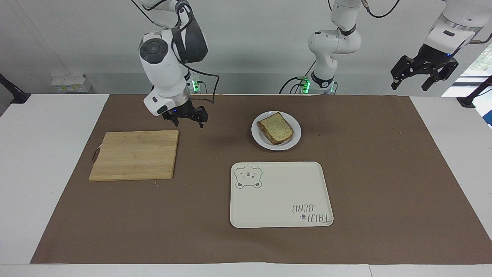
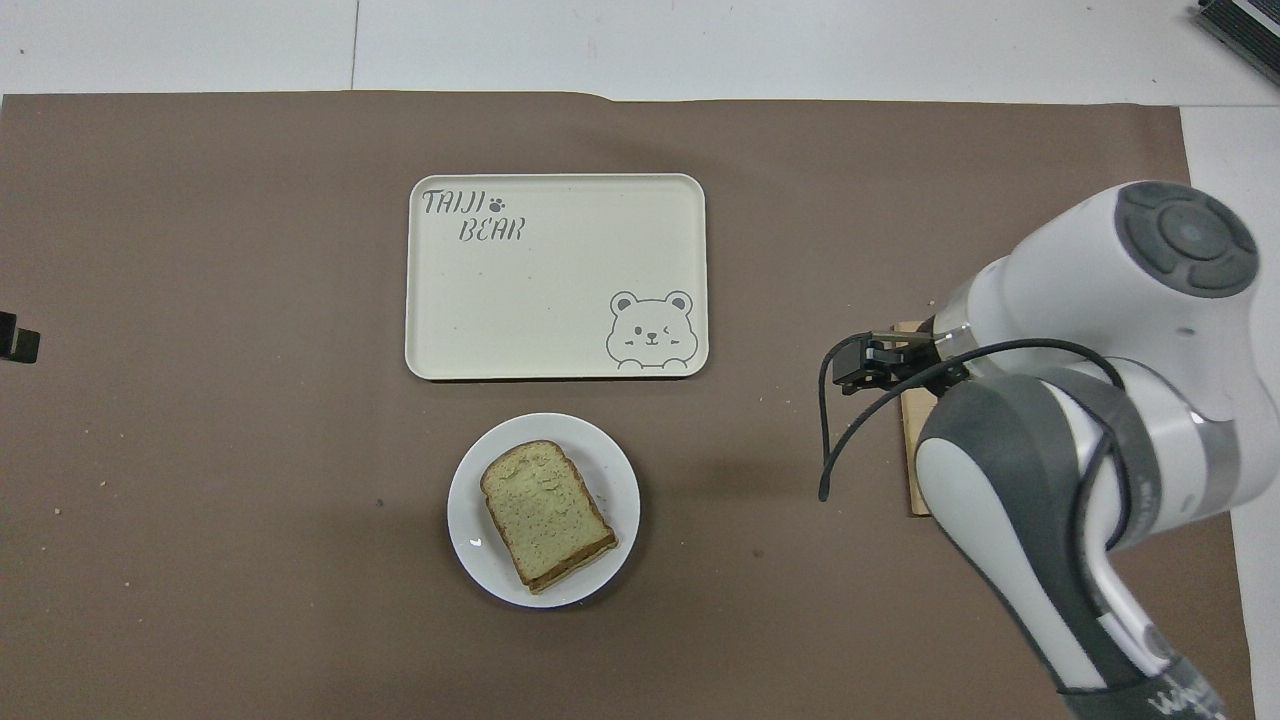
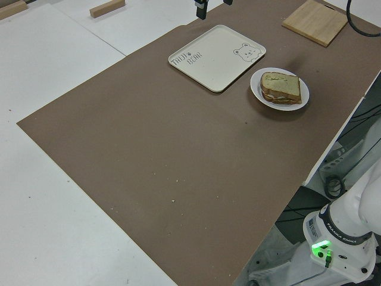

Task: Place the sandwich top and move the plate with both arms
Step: 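Open the right gripper and withdraw it toward the cutting board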

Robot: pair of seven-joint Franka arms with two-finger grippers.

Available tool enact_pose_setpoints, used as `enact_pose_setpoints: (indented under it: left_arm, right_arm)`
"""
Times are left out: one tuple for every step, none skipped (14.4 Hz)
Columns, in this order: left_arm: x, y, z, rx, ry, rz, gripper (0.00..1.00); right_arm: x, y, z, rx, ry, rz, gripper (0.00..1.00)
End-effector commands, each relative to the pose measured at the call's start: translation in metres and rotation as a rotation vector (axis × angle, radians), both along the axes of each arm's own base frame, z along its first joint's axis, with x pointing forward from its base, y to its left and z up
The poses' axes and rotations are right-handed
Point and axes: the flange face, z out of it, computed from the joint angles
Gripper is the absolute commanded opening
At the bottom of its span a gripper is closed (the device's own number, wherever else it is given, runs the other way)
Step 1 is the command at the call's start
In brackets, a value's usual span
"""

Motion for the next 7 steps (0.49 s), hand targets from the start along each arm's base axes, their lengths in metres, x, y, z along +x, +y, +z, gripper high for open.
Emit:
enact_pose_setpoints:
  left_arm:
    - [-0.005,0.002,0.002,0.011,0.0,0.01,1.0]
    - [-0.005,0.002,0.001,0.011,0.003,0.01,1.0]
    - [-0.005,0.002,0.002,0.011,0.0,0.013,1.0]
    - [-0.005,0.001,0.001,0.011,0.003,0.017,1.0]
    - [-0.008,-0.005,-0.001,0.011,0.028,0.008,1.0]
    - [-0.012,-0.01,-0.004,0.011,0.062,-0.005,1.0]
    - [-0.015,-0.013,-0.004,0.012,0.079,-0.01,1.0]
  right_arm:
    - [-0.004,-0.042,0.021,-0.002,-0.015,0.04,1.0]
    - [-0.003,-0.058,0.026,-0.007,-0.022,0.046,1.0]
    - [-0.002,-0.07,0.035,-0.027,-0.04,0.058,1.0]
    - [0.0,-0.082,0.044,-0.051,-0.059,0.059,1.0]
    - [0.003,-0.092,0.054,-0.074,-0.081,0.055,1.0]
    - [0.004,-0.103,0.066,-0.077,-0.103,0.036,1.0]
    - [0.004,-0.115,0.078,-0.077,-0.127,0.015,1.0]
